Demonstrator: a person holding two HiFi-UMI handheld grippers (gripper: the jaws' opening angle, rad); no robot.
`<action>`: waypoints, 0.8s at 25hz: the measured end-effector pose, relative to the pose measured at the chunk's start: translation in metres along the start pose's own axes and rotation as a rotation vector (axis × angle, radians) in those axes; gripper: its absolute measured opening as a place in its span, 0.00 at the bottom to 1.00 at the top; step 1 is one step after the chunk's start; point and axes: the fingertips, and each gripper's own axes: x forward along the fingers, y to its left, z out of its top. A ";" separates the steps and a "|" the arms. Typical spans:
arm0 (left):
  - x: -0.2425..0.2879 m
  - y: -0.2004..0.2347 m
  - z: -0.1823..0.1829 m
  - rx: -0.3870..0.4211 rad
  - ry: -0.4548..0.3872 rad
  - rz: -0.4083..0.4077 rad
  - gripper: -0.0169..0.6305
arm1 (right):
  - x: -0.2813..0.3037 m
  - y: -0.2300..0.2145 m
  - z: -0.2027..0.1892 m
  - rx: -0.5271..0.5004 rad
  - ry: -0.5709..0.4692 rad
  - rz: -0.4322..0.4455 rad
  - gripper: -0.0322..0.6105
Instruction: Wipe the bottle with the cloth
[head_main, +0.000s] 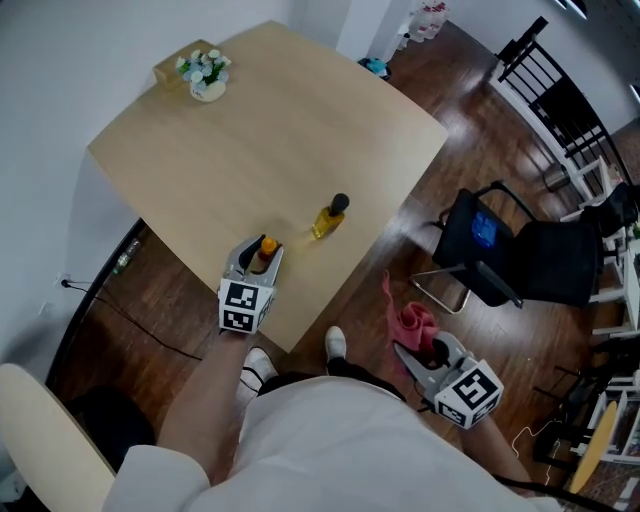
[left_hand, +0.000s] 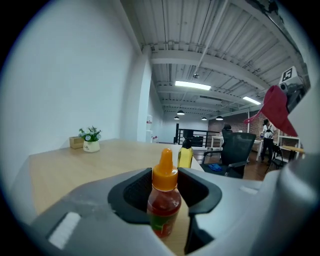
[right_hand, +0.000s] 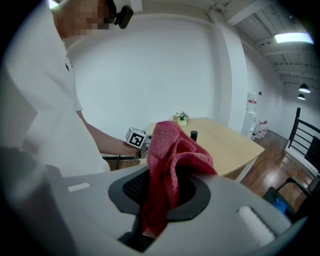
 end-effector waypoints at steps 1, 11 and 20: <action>-0.001 -0.002 -0.001 0.007 0.000 -0.005 0.28 | 0.000 0.003 0.001 -0.003 0.001 -0.002 0.16; -0.076 -0.021 0.029 0.018 -0.062 -0.066 0.38 | -0.005 0.046 -0.008 -0.019 0.033 -0.003 0.16; -0.200 -0.109 0.044 0.071 -0.082 -0.228 0.35 | -0.006 0.075 -0.036 -0.101 0.041 0.139 0.16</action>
